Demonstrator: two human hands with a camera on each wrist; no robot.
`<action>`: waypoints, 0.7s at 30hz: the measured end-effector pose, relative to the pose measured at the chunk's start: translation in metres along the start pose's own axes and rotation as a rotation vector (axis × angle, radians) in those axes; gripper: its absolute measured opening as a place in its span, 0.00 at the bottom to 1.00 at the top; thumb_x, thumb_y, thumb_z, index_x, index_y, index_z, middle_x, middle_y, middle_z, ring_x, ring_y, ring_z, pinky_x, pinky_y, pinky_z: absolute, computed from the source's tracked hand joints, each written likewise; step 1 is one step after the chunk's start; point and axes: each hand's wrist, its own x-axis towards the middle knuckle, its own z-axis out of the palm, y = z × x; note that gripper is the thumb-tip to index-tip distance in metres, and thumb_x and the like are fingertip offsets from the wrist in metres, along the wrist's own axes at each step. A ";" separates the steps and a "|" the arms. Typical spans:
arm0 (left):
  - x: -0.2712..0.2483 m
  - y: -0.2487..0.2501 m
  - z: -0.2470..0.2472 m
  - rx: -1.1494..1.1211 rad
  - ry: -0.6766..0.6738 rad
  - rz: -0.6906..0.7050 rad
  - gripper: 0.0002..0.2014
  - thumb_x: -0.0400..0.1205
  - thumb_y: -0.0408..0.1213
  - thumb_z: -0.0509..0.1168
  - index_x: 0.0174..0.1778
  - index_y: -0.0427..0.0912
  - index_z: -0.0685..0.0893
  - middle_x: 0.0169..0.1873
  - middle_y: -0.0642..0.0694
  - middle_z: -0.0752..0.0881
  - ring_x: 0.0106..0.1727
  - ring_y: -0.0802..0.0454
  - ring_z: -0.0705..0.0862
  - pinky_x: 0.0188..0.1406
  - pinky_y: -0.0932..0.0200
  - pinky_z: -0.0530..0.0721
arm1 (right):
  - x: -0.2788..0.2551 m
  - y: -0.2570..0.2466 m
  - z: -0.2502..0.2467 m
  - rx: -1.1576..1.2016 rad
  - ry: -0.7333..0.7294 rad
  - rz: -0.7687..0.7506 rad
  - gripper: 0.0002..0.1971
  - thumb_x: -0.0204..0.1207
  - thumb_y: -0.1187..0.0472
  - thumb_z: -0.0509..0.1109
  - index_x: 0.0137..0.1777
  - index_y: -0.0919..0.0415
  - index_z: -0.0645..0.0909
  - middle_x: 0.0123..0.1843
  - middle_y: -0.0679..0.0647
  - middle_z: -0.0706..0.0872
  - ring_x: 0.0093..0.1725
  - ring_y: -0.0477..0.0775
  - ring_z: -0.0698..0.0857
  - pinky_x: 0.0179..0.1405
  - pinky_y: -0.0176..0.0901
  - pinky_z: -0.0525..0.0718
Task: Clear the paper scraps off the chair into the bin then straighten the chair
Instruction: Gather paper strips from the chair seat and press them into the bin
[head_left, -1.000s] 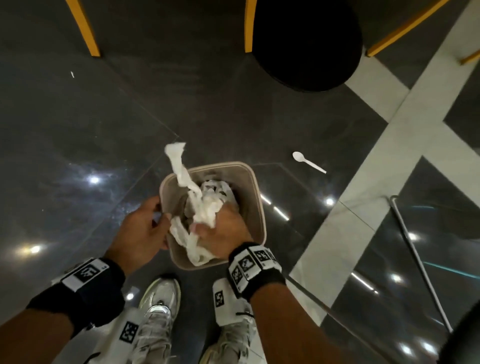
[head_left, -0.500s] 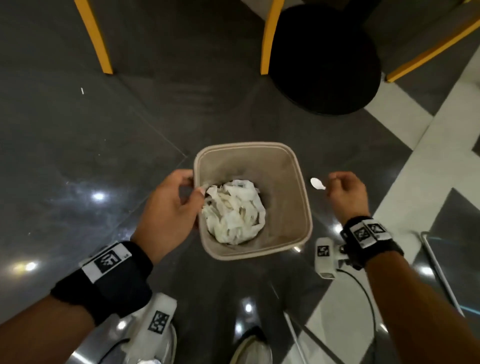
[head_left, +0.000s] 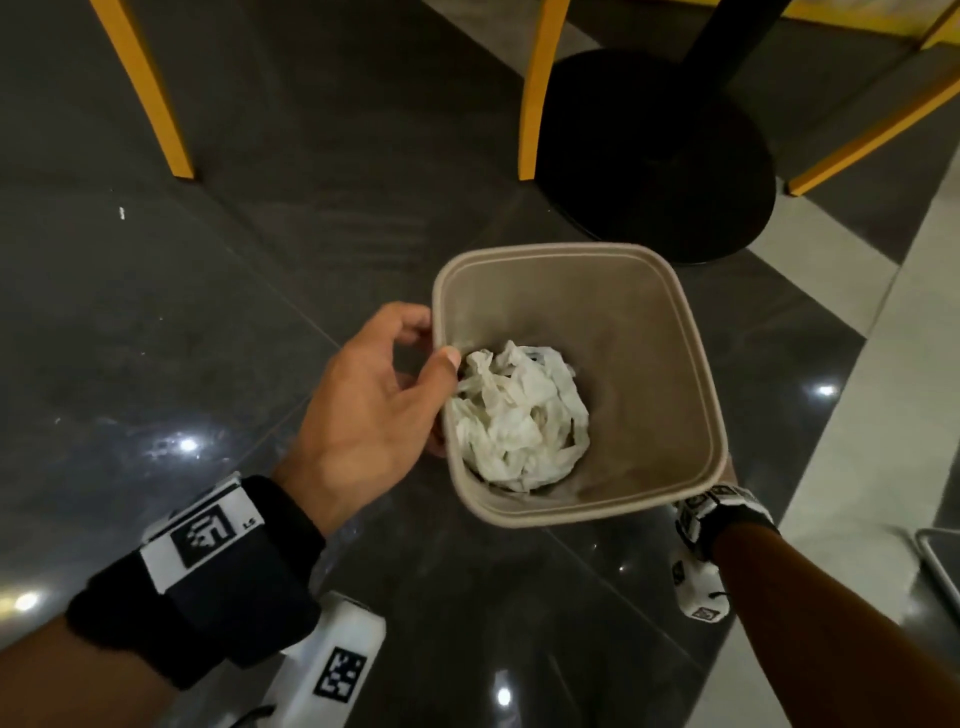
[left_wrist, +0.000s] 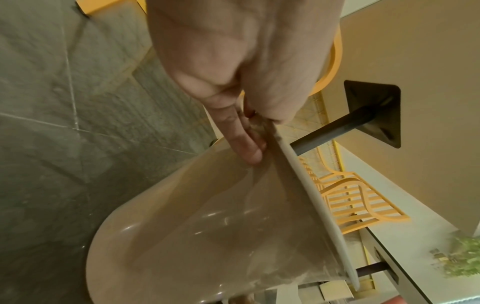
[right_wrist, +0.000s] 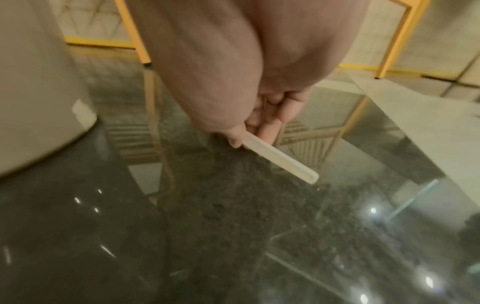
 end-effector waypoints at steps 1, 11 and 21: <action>-0.001 0.003 -0.001 0.011 -0.017 -0.007 0.09 0.86 0.34 0.67 0.62 0.44 0.81 0.51 0.51 0.88 0.31 0.56 0.91 0.23 0.63 0.85 | -0.015 -0.012 -0.019 0.091 -0.011 0.015 0.25 0.80 0.61 0.71 0.73 0.74 0.76 0.75 0.73 0.77 0.77 0.73 0.74 0.79 0.63 0.67; -0.057 0.021 -0.019 0.105 -0.113 -0.184 0.09 0.88 0.37 0.64 0.64 0.46 0.76 0.49 0.43 0.88 0.27 0.38 0.88 0.25 0.52 0.88 | -0.183 -0.090 -0.240 0.761 0.534 -0.284 0.07 0.82 0.55 0.68 0.54 0.56 0.79 0.47 0.49 0.87 0.44 0.45 0.86 0.51 0.36 0.82; -0.168 0.009 -0.061 0.377 -0.326 -0.379 0.09 0.87 0.41 0.63 0.62 0.57 0.77 0.29 0.41 0.89 0.24 0.49 0.87 0.26 0.51 0.89 | -0.338 -0.126 -0.078 0.216 -0.516 -0.196 0.21 0.81 0.53 0.67 0.73 0.52 0.77 0.71 0.58 0.83 0.69 0.63 0.82 0.73 0.53 0.79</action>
